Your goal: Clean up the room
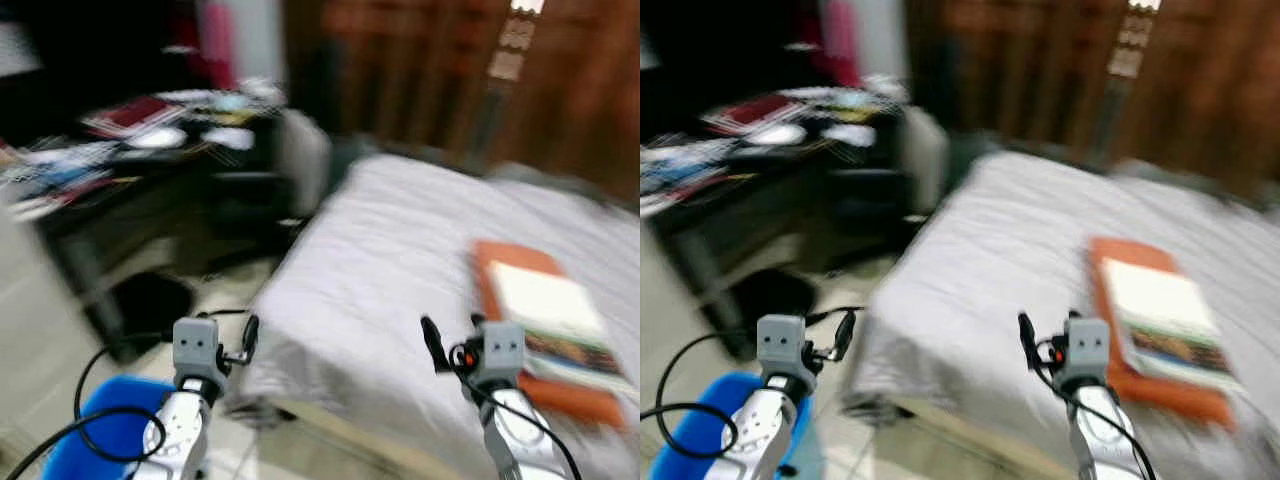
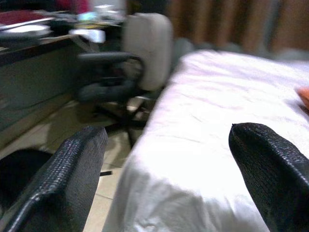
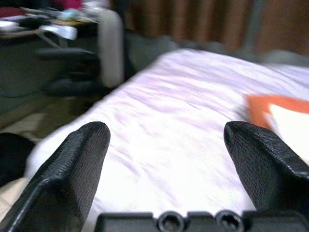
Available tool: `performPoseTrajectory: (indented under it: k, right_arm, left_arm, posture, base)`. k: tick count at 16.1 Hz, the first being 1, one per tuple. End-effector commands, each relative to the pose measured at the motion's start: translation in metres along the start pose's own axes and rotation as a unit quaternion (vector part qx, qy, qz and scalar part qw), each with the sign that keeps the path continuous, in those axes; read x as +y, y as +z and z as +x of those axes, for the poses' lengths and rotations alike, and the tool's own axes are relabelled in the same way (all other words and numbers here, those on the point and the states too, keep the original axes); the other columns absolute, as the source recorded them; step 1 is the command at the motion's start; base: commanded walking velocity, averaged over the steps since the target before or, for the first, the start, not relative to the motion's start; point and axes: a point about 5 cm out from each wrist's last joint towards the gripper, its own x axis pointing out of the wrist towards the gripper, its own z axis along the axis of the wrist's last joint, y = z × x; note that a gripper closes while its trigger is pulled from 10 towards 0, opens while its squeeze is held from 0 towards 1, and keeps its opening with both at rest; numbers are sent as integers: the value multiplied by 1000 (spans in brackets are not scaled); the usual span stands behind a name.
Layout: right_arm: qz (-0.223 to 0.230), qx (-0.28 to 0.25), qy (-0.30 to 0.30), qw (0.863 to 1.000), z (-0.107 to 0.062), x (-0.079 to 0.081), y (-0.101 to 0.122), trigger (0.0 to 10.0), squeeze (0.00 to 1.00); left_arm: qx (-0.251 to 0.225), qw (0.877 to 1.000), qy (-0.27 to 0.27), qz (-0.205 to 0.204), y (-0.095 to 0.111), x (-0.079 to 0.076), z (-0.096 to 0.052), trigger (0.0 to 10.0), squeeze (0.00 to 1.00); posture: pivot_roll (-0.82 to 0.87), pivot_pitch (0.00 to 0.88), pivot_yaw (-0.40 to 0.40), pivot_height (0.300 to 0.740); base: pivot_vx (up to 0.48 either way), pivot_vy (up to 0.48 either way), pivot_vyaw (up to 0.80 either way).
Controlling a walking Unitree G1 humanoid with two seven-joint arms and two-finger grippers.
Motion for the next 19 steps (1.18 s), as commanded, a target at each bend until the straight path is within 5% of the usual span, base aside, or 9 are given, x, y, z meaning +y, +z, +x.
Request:
performPoseTrajectory:
  k: [1, 8, 19]
  right_arm:
    - [8, -12, 5, 1000, 3, 2, 7, 10000, 0]
    - [10, 13, 73, 997, -4, 19, -6, 10000, 0]
    - [-1, -8, 97, 995, 6, 19, 4, 10000, 0]
  left_arm:
    - [2, 1000, -4, 11, 0, 0, 2, 10000, 0]
    - [-6, 1000, 9, -14, 4, -4, 5, 10000, 0]
    - [5, 1000, -12, 10, -4, -2, 7, 10000, 0]
  posture:
    - [24, 0, -36, 740]
    - [6, 0, -16, 740]
    - [-12, 0, -9, 740]
  base:
    - [0, 0, -744]
    - [0, -133, -720]
    - [0, -462, 0]
